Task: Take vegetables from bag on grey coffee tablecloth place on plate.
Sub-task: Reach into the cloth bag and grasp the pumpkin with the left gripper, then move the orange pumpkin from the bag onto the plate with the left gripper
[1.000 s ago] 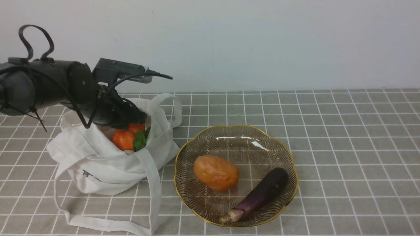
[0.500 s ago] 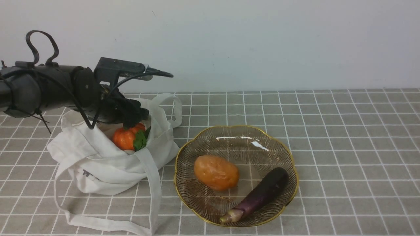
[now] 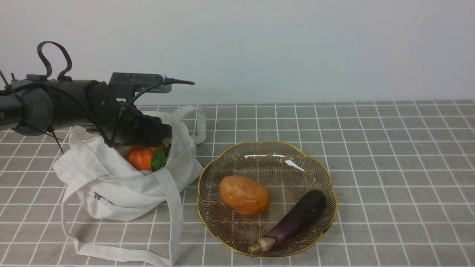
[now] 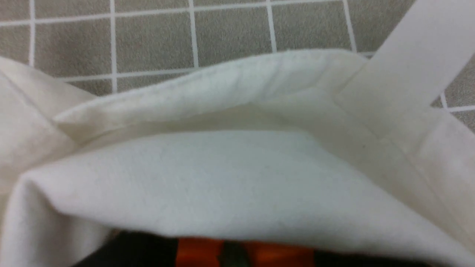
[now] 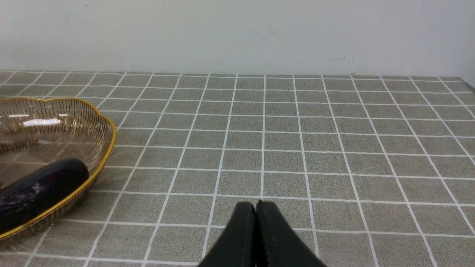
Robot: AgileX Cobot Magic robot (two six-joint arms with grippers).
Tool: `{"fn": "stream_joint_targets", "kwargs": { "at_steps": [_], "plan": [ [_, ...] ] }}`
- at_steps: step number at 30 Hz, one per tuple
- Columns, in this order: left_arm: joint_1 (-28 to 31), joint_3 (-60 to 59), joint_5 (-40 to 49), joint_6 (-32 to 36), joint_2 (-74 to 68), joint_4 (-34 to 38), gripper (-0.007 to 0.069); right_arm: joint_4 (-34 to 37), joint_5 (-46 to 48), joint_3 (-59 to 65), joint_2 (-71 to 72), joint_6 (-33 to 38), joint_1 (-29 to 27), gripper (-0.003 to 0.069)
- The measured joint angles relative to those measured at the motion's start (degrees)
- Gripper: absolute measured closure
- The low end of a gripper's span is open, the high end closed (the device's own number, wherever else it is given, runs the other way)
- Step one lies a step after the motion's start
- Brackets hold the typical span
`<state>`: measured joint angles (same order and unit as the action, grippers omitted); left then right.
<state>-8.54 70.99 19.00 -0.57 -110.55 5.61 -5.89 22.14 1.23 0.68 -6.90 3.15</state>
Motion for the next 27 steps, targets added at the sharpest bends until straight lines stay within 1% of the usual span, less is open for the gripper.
{"fn": "stream_joint_targets", "kwargs": {
  "at_steps": [2, 3, 4, 5, 6, 7, 8, 11, 21, 25, 27],
  "plan": [
    [0.0, 0.0, 0.0, -0.68, -0.05, 0.04, 0.0246, 0.0, 0.0, 0.0, 0.0, 0.0, 0.0, 0.0676],
    [0.0, 0.05, 0.0, -1.06, -0.05, 0.12, 0.0294, 0.0, 0.0, 0.0, 0.0, 0.0, 0.0, 0.0676],
    [0.0, 0.05, 0.0, -1.06, -0.05, 0.12, 0.0294, 0.0, 0.0, 0.0, 0.0, 0.0, 0.0, 0.0676],
    [0.0, 0.05, 0.69, -1.07, 0.29, 0.07, 0.0442, 0.0, 0.0, 0.0, 0.0, 0.0, 0.0, 0.0676],
    [0.0, 0.05, 1.14, -1.07, 0.4, -0.08, 0.0501, 0.0, 0.0, 0.0, 0.0, 0.0, 0.0, 0.0676],
    [0.0, 0.05, 1.44, -1.02, 0.5, -0.13, 0.0513, 0.0, 0.0, 0.0, 0.0, 0.0, 0.0, 0.0676],
    [0.0, 0.0, 2.32, -1.02, 0.91, -0.62, 0.0566, 0.0, 0.0, 0.0, 0.0, 0.0, 0.0, 0.0676],
    [0.0, -0.05, 4.87, -1.02, 3.16, -0.91, 0.0595, 0.0, 0.0, 0.0, 0.0, 0.0, 0.0, 0.0676],
    [0.0, -0.05, 13.34, 1.25, 15.43, -0.02, 0.0598, 0.0, 0.0, 0.0, 0.0, 0.0, 0.0, 0.0676],
    [-0.07, -0.05, 16.0, 3.02, 20.18, 2.68, 0.0598, 0.0, 0.0, 0.0, 0.0, 0.0, 0.0, 0.0676],
    [-1.13, -0.05, 17.15, 6.67, 22.82, 6.32, 0.0598, 0.0, 0.0, 0.0, 0.0, 0.0, 0.0, 0.0676]
  ]
}}
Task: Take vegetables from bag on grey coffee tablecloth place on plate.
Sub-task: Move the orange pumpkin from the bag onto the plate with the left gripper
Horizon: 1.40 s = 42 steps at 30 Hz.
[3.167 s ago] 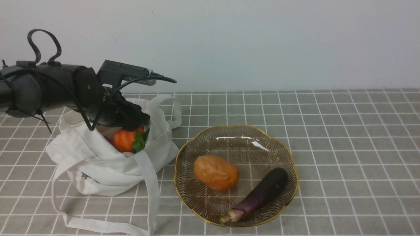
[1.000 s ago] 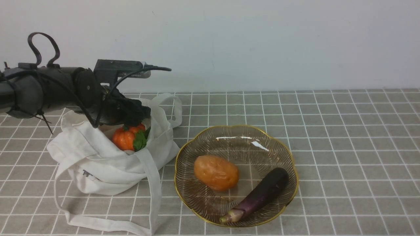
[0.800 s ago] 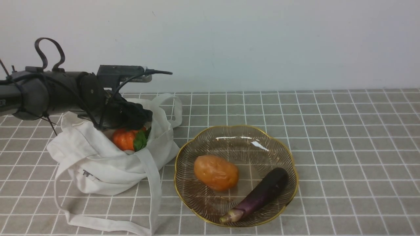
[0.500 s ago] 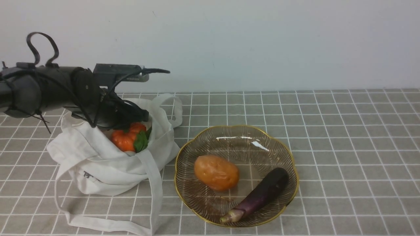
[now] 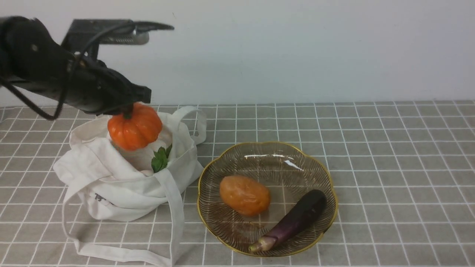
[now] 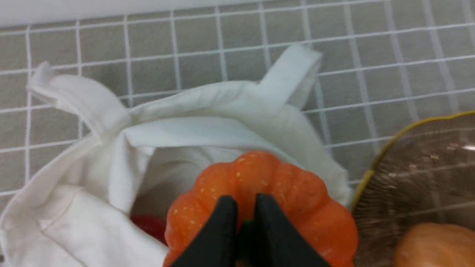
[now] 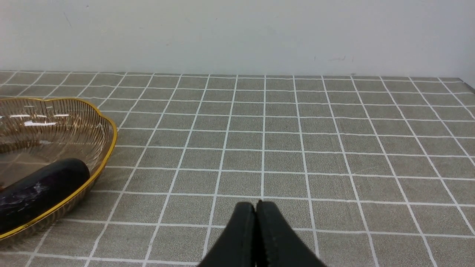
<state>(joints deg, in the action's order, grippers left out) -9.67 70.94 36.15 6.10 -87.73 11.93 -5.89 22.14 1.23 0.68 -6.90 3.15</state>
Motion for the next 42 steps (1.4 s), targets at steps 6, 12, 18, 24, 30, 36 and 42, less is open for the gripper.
{"fn": "stream_joint_targets", "kwargs": {
  "at_steps": [6, 12, 18, 24, 30, 36, 42],
  "plan": [
    [-8.51, -0.07, 0.07, 9.35, 0.5, 8.6, 0.0598, 0.0, 0.0, 0.0, 0.0, 0.0, 0.0, 0.0676],
    [-14.8, -0.07, -5.18, 12.44, -5.43, 14.39, 0.0598, 0.0, 0.0, 0.0, 0.0, 0.0, 0.0, 0.0676],
    [-18.92, -0.07, -14.78, 12.76, -13.49, 23.07, 0.0594, 0.0, 0.0, 0.0, 0.0, 0.0, 0.0, 0.0676],
    [-20.38, -0.07, -18.36, 15.51, -17.01, 24.67, 0.0526, 0.0, 0.0, 0.0, 0.0, 0.0, 0.0, 0.0676],
    [-20.38, -0.07, -18.56, 16.41, -17.45, 24.78, 0.031, 0.0, 0.0, 0.0, 0.0, 0.0, 0.0, 0.0676],
    [-20.33, -0.07, -16.16, 17.53, -16.34, 24.67, 0.0157, 0.0, 0.0, 0.0, 0.0, 0.0, 0.0, 0.0676],
    [-18.13, -0.07, -7.35, 17.38, -6.77, 23.96, 0.0346, 0.0, 0.0, 0.0, 0.0, 0.0, 0.0, 0.0676]
  ]
}}
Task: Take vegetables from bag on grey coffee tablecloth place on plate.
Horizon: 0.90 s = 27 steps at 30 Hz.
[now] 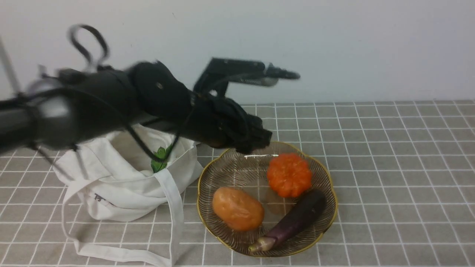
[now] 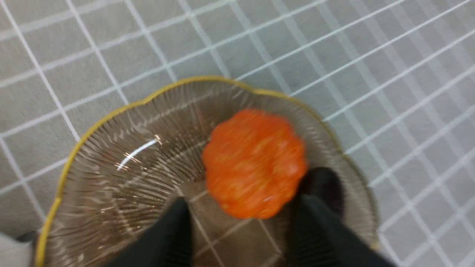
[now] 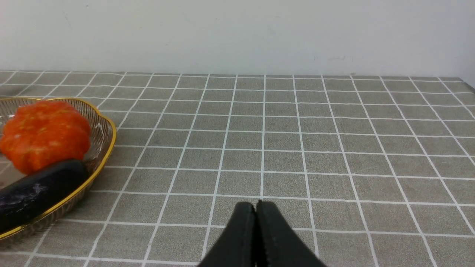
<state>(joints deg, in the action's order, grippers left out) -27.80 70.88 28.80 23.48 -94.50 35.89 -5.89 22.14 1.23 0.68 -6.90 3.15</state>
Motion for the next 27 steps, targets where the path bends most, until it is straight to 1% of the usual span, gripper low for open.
{"fn": "stream_joint_targets", "kwargs": {
  "at_steps": [1, 2, 3, 4, 5, 6, 7, 8, 9, 10, 12, 13, 16, 18, 19, 20, 27],
  "plan": [
    [0.57, 0.0, 1.46, -0.29, 2.5, -0.43, 0.0403, 0.0, 0.0, 0.0, 0.0, 0.0, 0.0, 0.0676],
    [1.66, 0.0, 3.05, -0.74, 5.71, -1.09, 0.0494, 0.0, 0.0, 0.0, 0.0, 0.0, 0.0, 0.0676],
    [2.12, 0.0, 4.02, -1.18, 7.95, -1.63, 0.054, 0.0, 0.0, 0.0, 0.0, 0.0, 0.0, 0.0676],
    [2.94, 0.0, 5.17, -1.87, 10.93, -2.3, 0.0584, 0.0, 0.0, 0.0, 0.0, 0.0, 0.0, 0.0676],
    [3.07, 0.0, 5.6, -2.11, 12.15, -2.31, 0.0589, 0.0, 0.0, 0.0, 0.0, 0.0, 0.0, 0.0676],
    [3.84, -0.14, 6.96, -3.13, 17.35, -3.01, 0.0617, 0.0, 0.0, 0.0, 0.0, 0.0, 0.0, 0.0676],
    [3.84, -0.22, 7.04, -3.13, 18.04, -3.01, 0.0617, 0.0, 0.0, 0.0, 0.0, 0.0, 0.0, 0.0676],
    [3.96, -1.04, 7.51, -4.04, 24.51, -3.54, 0.0628, 0.0, 0.0, 0.0, 0.0, 0.0, 0.0, 0.0676],
    [3.96, -1.36, 7.51, -4.11, 25.25, -3.55, 0.0629, 0.0, 0.0, 0.0, 0.0, 0.0, 0.0, 0.0676],
    [3.96, -3.22, 7.09, -4.86, 32.19, -4.09, 0.0629, 0.0, 0.0, 0.0, 0.0, 0.0, 0.0, 0.0676],
    [3.96, -6.24, 5.5, -5.02, 39.25, -5.5, 0.0629, 0.0, 0.0, 0.0, 0.0, 0.0, 0.0, 0.0676],
    [3.96, -6.63, 5.24, -5.08, 40.01, -5.65, 0.0629, 0.0, 0.0, 0.0, 0.0, 0.0, 0.0, 0.0676],
    [3.96, -15.23, 0.37, -5.13, 53.29, -9.1, 0.0629, 0.0, 0.0, 0.0, 0.0, 0.0, 0.0, 0.0676],
    [3.96, -19.52, -1.85, -5.13, 60.16, -10.94, 0.0629, 0.0, 0.0, 0.0, 0.0, 0.0, 0.0, 0.0676],
    [3.96, -19.98, -2.06, -5.13, 60.16, -11.11, 0.0629, 0.0, 0.0, 0.0, 0.0, 0.0, 0.0, 0.0676],
    [3.96, -23.47, -3.39, -5.06, 65.32, -12.04, 0.0629, 0.0, 0.0, 0.0, 0.0, 0.0, 0.0, 0.0676],
    [3.96, -34.93, -4.82, -4.53, 84.88, -12.94, 0.0629, 0.06, 0.0, 0.0, 0.0, 0.0, 0.0, 0.0676]
  ]
}}
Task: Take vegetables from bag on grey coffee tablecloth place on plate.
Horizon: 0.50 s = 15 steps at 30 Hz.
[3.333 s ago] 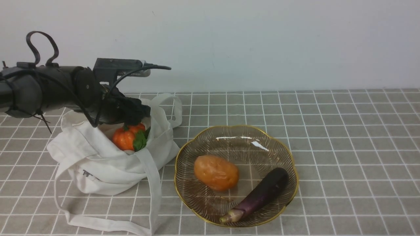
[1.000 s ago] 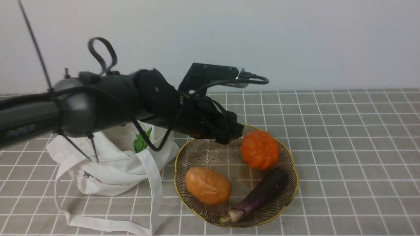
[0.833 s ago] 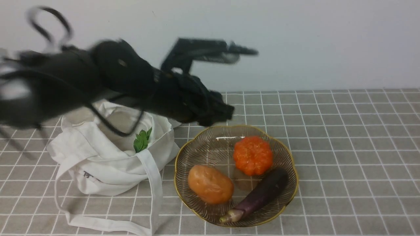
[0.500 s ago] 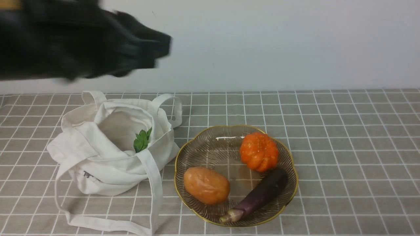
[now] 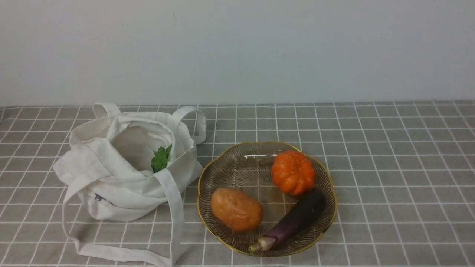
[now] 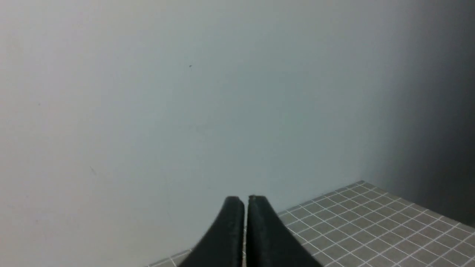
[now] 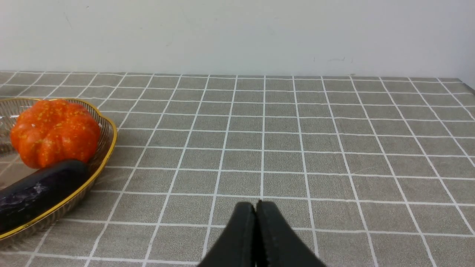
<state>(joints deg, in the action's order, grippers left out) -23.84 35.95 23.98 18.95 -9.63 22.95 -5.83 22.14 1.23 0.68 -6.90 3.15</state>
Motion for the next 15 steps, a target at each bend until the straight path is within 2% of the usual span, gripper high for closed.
{"fn": "stream_joint_targets", "kwargs": {
  "at_steps": [5, 8, 15],
  "plan": [
    [0.0, -7.95, -6.41, 1.09, 9.83, -0.93, 0.0629, 0.0, 0.0, 0.0, 0.0, 0.0, 0.0, 0.0676],
    [0.0, -12.45, -10.42, 1.14, 10.66, -0.93, 0.0629, -0.06, 0.0, 0.0, 0.0, 0.0, 0.0, 0.0676],
    [0.0, -18.38, -13.48, 1.57, 10.66, -0.93, 0.0629, -0.06, 0.0, 0.0, 0.0, 0.0, 0.0, 0.0676]
  ]
}}
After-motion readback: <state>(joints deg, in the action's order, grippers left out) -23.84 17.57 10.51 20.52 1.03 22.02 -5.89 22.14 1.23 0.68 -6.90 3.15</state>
